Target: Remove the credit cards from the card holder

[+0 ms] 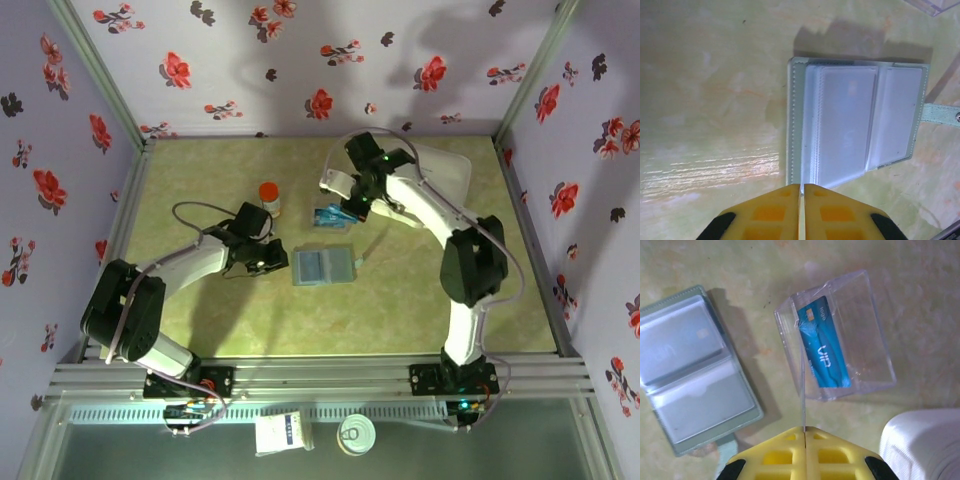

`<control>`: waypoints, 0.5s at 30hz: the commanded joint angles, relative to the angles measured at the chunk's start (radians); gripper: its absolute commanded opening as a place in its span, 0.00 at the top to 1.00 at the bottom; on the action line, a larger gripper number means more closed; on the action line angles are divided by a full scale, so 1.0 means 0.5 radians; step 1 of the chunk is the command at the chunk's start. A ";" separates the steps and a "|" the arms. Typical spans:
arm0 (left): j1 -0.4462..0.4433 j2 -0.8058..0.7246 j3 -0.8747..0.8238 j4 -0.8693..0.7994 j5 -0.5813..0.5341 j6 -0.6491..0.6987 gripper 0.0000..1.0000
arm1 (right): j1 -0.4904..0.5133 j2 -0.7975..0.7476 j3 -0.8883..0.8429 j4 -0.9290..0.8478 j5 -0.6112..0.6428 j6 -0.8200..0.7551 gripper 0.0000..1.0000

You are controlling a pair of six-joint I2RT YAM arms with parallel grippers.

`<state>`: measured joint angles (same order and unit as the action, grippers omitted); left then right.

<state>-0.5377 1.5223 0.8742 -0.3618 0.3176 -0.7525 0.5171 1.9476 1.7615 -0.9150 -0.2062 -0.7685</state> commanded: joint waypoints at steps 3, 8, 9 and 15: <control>0.026 -0.045 -0.046 -0.030 0.003 -0.022 0.90 | 0.003 0.286 0.359 -0.313 -0.005 -0.275 1.00; 0.046 -0.031 -0.052 -0.040 -0.004 -0.018 0.90 | 0.019 0.481 0.609 -0.390 -0.002 -0.332 1.00; 0.049 -0.021 -0.052 -0.039 -0.003 -0.016 0.90 | 0.024 0.514 0.649 -0.407 -0.010 -0.348 1.00; 0.074 -0.002 -0.033 -0.058 -0.004 -0.003 0.90 | 0.033 0.674 0.893 -0.460 -0.013 -0.376 1.00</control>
<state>-0.5117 1.5227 0.8608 -0.3695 0.3172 -0.7528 0.5251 2.2528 2.1517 -1.0977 -0.2062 -0.9218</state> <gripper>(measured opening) 0.100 0.059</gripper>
